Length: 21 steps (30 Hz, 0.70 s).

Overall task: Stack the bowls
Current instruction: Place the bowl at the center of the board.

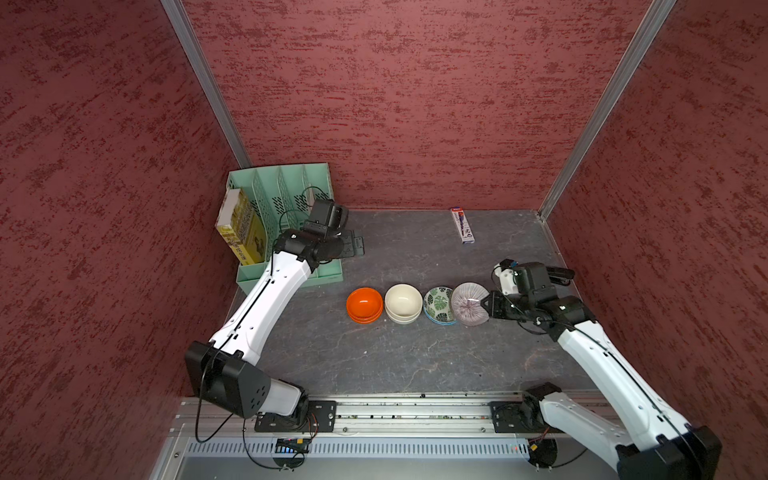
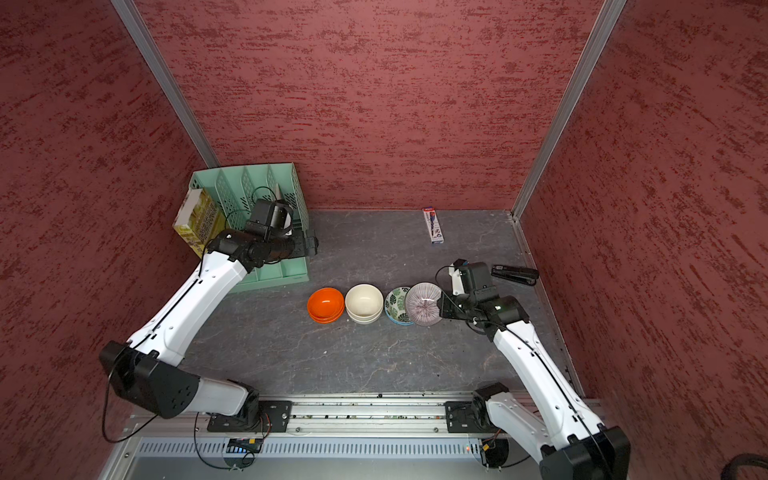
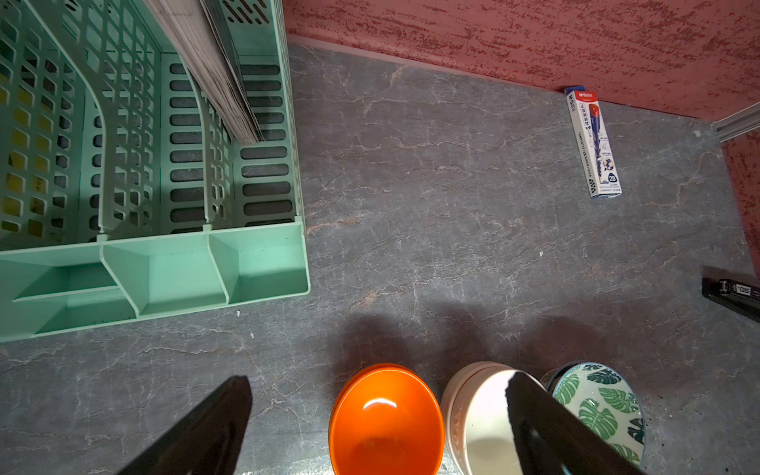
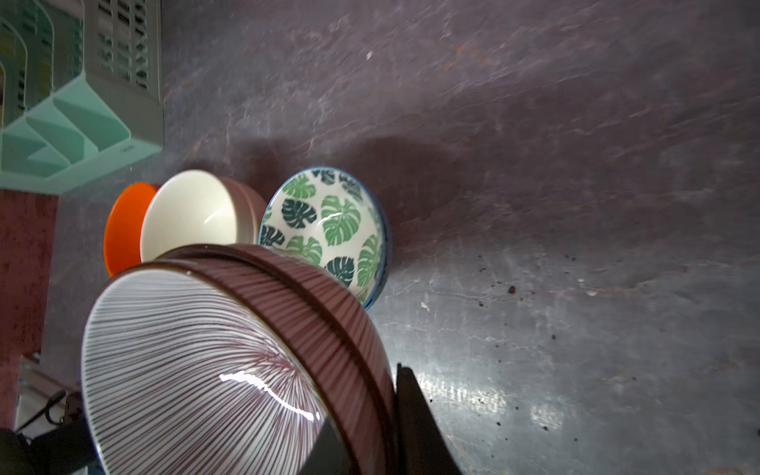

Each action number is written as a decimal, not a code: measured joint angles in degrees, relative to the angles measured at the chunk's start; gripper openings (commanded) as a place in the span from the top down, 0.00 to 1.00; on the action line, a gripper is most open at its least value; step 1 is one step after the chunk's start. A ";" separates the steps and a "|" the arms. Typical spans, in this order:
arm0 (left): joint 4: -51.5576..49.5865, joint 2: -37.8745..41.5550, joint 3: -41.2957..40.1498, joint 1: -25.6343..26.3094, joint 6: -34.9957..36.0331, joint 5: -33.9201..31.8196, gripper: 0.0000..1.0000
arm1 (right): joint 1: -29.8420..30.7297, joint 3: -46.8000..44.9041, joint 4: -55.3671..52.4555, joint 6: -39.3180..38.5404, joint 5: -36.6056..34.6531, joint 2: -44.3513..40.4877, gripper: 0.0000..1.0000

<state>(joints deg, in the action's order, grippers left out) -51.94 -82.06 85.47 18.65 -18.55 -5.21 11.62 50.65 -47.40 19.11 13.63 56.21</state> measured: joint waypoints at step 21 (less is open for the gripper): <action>0.09 -0.50 0.37 -0.02 0.02 0.02 0.00 | -14.10 -6.73 7.19 -1.55 2.71 11.80 0.93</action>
<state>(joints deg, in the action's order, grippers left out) -51.86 -82.56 85.84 18.63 -18.52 -5.19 -2.48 43.92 -40.21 17.56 16.34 68.01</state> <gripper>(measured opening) 0.996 0.167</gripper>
